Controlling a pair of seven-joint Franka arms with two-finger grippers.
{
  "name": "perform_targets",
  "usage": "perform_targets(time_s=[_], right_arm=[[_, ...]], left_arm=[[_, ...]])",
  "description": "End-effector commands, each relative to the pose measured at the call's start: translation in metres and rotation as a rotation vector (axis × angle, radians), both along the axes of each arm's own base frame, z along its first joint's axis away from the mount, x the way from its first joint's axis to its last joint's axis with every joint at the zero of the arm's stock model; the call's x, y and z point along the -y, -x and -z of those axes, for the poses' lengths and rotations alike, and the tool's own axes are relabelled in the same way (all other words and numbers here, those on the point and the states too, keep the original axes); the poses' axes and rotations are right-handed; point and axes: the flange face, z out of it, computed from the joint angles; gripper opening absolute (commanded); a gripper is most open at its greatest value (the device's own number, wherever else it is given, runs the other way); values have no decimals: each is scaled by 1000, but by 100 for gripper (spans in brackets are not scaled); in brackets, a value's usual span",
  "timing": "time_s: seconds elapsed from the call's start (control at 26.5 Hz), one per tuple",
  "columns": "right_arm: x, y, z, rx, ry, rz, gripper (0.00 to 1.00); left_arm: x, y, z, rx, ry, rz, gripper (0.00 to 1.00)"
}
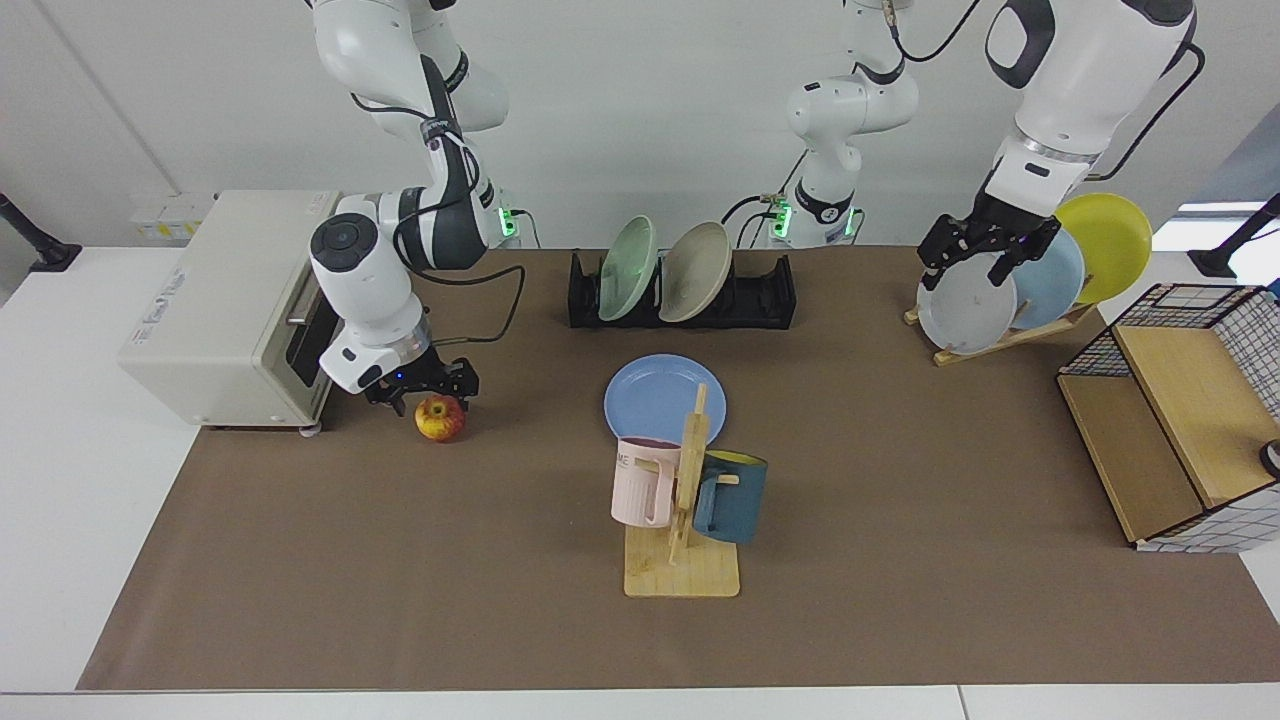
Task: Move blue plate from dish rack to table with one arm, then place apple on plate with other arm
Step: 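Grasp the red apple with the right gripper and lift it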
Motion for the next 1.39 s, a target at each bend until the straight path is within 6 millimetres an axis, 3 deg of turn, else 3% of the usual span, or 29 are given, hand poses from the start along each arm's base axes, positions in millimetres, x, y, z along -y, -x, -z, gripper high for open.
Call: perform_targets(time_s=[0.0,0.3,0.53,0.57,0.64,0.75,0.83,0.94,1.17,1.36], right_arm=[[9,1,19,-2,17,7,100],[9,7,43,-23,18,6,100],[4,12,50,-43,20,2,96],[4,13,50,-46,22,1,80],[6,14,51,-52,28,-8,35],[7,13,50,-54,61,-43,7],[3,12,46,-52,73,-52,0],[-6,9,27,-56,78,-63,0],[-28,5,-55,-37,84,-90,2],[-30,7,-118,20,63,-78,3]], left_arm=[[-2,6,-4,-16,-26,17,100],[0,12,0,-33,-52,21,100],[0,12,1,-34,-52,21,100],[0,12,1,-36,-52,23,100],[0,12,1,-36,-52,24,100],[0,12,1,-34,-52,26,100],[0,12,1,-35,-52,29,100],[0,12,2,-37,-53,34,100],[0,12,2,-37,-53,34,100],[0,12,2,-38,-53,34,100]])
